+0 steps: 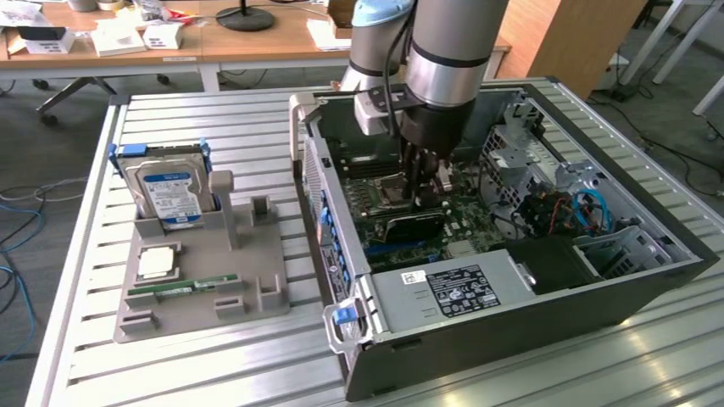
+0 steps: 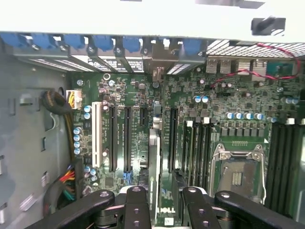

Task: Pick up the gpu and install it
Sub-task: 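Insert the gpu into the slot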

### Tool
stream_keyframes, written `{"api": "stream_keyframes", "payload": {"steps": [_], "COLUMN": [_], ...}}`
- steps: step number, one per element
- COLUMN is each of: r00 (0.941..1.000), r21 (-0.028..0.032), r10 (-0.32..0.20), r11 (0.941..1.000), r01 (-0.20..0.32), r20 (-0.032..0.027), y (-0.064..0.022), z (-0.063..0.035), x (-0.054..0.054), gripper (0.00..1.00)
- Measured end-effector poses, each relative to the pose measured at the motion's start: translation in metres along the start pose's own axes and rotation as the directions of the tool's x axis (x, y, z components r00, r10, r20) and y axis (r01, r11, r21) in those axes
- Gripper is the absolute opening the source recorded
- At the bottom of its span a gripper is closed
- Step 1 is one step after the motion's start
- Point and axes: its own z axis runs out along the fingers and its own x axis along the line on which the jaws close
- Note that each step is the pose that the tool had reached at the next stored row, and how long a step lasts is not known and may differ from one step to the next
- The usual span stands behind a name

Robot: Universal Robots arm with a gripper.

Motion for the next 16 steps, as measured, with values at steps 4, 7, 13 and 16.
{"api": "stream_keyframes", "payload": {"steps": [4, 7, 13, 16], "r00": [1.0000, 1.0000, 1.0000, 1.0000], "r21": [-0.0001, 0.0000, -0.0001, -0.0002], "r10": [0.000, 0.000, 0.000, 0.000], "r11": [1.0000, 1.0000, 1.0000, 1.0000], "r01": [0.000, 0.000, 0.000, 0.000], "r20": [0.0002, 0.0004, 0.0005, 0.0007], "y": [-0.0004, -0.0007, -0.0012, -0.0015], "z": [-0.0077, -0.0130, -0.0223, -0.0278], "x": [0.000, 0.000, 0.000, -0.001], "gripper": [0.33, 0.33, 0.33, 0.33]}}
